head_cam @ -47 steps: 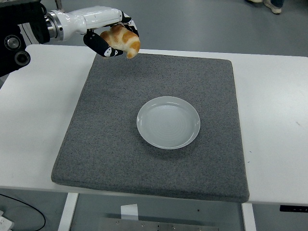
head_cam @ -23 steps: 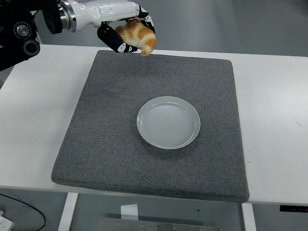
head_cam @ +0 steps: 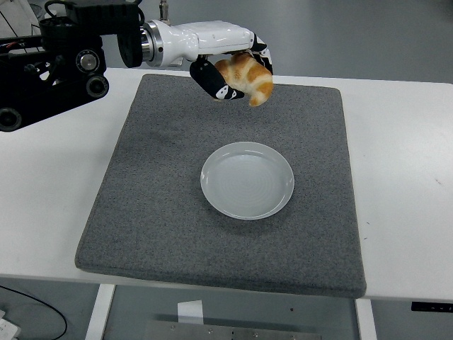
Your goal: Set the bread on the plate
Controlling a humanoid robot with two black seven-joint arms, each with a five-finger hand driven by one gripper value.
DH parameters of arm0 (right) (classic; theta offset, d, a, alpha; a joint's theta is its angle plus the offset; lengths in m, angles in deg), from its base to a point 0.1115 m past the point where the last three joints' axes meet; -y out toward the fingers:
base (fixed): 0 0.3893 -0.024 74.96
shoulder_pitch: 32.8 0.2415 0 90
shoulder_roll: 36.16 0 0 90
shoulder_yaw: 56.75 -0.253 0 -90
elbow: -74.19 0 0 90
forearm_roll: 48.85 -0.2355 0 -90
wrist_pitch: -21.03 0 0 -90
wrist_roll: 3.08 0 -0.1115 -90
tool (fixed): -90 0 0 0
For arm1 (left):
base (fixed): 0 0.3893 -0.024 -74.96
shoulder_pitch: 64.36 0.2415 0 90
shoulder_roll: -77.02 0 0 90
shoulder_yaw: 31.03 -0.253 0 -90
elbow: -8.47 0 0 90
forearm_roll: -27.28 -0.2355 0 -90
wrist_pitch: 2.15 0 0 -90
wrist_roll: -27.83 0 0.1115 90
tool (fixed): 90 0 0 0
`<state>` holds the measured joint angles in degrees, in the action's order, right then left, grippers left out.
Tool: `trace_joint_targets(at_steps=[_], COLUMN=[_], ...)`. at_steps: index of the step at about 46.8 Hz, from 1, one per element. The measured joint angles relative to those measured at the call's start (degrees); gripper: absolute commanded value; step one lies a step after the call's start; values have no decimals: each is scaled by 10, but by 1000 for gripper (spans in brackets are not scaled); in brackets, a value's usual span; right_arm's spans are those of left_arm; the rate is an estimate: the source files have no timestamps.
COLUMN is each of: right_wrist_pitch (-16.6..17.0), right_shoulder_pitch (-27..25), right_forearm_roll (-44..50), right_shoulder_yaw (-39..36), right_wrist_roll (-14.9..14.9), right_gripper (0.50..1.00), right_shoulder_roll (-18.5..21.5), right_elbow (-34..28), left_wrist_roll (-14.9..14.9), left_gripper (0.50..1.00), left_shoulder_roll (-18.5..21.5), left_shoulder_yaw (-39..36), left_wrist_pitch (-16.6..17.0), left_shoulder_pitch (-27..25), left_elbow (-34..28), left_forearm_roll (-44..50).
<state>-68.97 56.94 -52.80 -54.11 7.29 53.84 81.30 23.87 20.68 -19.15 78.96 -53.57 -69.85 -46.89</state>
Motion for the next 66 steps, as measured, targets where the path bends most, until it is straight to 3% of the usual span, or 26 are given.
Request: trace_joint_targets(at_steps=[43,66], right_wrist_pitch=[0,0], right_shoulder_pitch=[0,0], right_forearm_roll=[0,0], right_shoulder_yaw=[0,0], right_wrist_roll=[0,0], right_gripper=[932,932], right_shoulder_roll=[0,0], right_elbow=[0,0], left_wrist_roll=[3,3], left_gripper=[500,500], left_shoulder_roll=[-117,-135], left_shoulder_yaw=[-48,-52], left_wrist_pitch=[37,50], left_shoulder_pitch=[126,158], left_elbow=[79,98], left_forearm_roll=[-106,-118])
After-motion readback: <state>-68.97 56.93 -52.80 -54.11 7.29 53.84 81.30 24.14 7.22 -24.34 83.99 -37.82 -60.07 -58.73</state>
